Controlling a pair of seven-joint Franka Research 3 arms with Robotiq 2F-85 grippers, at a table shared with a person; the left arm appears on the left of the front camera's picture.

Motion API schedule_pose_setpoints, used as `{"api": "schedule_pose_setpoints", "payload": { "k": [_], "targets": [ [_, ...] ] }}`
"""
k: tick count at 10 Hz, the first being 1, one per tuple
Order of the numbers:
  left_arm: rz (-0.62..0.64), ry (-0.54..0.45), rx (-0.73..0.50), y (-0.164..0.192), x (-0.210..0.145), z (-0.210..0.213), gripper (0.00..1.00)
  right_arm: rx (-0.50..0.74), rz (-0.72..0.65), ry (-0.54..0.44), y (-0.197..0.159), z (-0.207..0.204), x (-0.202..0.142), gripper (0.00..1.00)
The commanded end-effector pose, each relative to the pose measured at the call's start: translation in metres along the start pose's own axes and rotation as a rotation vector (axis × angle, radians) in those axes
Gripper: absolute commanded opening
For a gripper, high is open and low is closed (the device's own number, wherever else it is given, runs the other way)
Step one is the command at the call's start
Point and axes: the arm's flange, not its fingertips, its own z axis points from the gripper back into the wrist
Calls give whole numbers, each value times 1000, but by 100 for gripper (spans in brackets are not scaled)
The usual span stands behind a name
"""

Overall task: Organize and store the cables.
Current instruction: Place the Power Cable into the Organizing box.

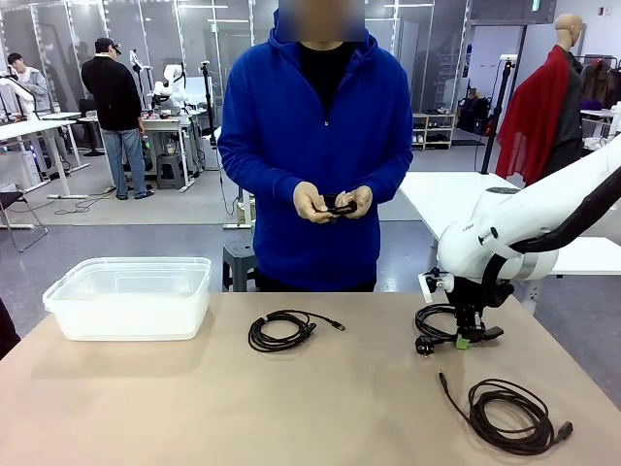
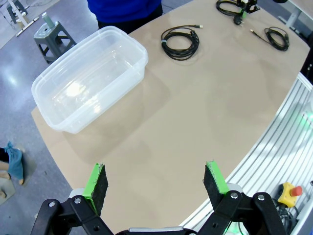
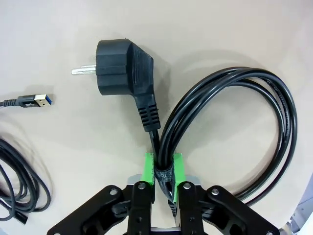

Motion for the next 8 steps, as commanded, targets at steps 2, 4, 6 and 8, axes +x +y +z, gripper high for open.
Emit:
{"api": "schedule_pose_setpoints", "payload": {
  "k": [2,4,6,8],
  "targets": [
    [-2,-1,0,0,0,1,100,-32,-64,9,11,43,8,0],
    [-2,-1,0,0,0,1,100,-44,-120,1,16,80,15,0],
    [-2,-1,0,0,0,1,100,-83,-179,-4,26,120,26,0],
    [-2,-1,0,0,0,1,100,-112,-212,-31,37,148,38,0]
  ]
}}
